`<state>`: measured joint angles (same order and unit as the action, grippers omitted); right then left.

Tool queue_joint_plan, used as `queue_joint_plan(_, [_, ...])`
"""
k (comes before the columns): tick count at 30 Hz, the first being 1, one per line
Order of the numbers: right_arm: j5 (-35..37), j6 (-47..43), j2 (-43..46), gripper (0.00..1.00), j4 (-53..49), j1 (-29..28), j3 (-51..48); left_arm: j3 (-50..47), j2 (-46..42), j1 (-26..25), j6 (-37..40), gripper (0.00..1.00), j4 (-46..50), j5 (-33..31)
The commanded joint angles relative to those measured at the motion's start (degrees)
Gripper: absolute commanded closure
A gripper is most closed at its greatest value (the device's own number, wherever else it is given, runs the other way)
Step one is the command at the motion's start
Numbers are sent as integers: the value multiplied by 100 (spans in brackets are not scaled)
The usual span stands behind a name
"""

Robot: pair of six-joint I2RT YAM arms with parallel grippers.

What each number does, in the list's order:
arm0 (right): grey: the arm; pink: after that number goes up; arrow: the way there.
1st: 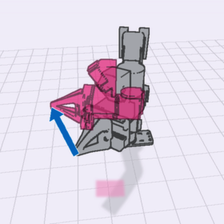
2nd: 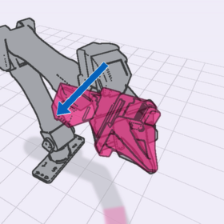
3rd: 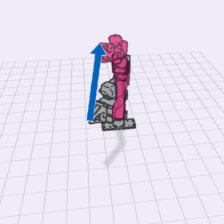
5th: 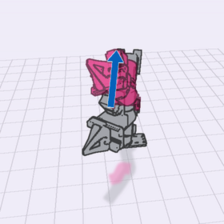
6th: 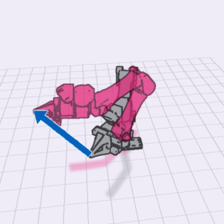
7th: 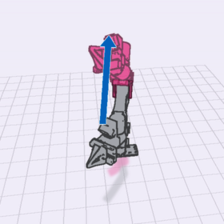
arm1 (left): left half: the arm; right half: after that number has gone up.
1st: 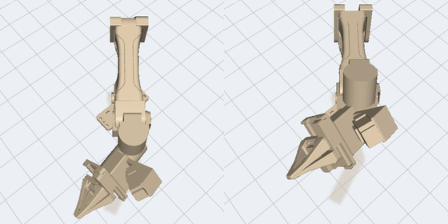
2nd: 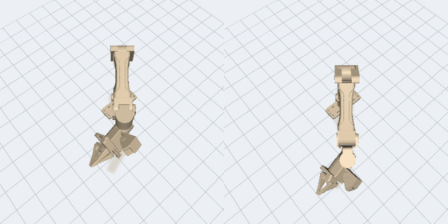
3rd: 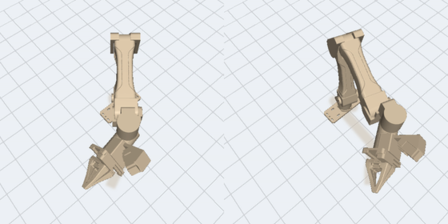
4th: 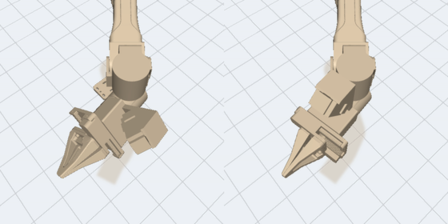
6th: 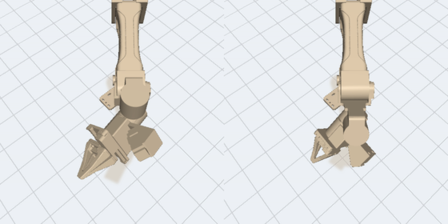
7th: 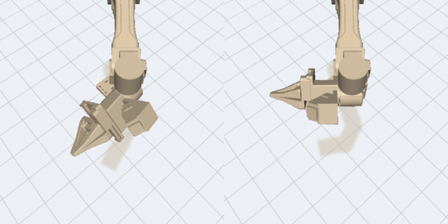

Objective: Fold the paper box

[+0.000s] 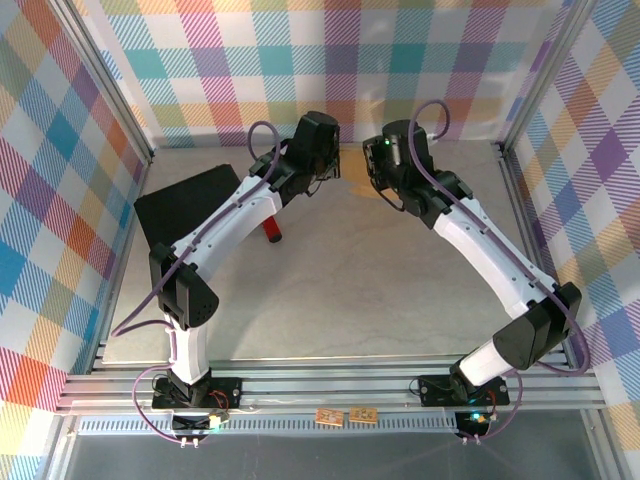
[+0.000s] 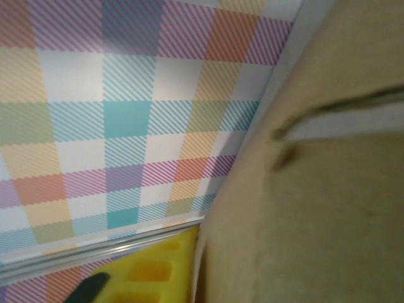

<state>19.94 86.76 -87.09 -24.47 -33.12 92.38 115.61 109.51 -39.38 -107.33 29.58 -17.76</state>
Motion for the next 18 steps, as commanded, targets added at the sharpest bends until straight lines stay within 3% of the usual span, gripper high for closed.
queue_joint_plan(1, [-5, -146, -51, 100, -236, 169, 270, -10, -250, -127, 53, 96, -325, 104])
queue_joint_plan(3, [-277, -408, -60, 100, -427, 386, 506, -115, -410, -121, 329, 67, -434, 243])
queue_joint_plan(5, [-554, -676, -6, 100, -678, 600, 695, -157, -648, -86, 753, 46, -261, 279])
queue_joint_plan(8, [-1181, -853, 250, 100, -872, 1046, 661, -452, -1191, 46, 1719, 27, -179, 252])
queue_joint_plan(12, [-2453, -880, 519, 100, -1319, 1733, 815, -900, -1911, 256, 3248, 25, 260, 28])
queue_joint_plan(18, [-3379, -1011, 559, 100, -2778, 2062, 1969, -2063, -2939, 579, 4177, 31, 564, -11])
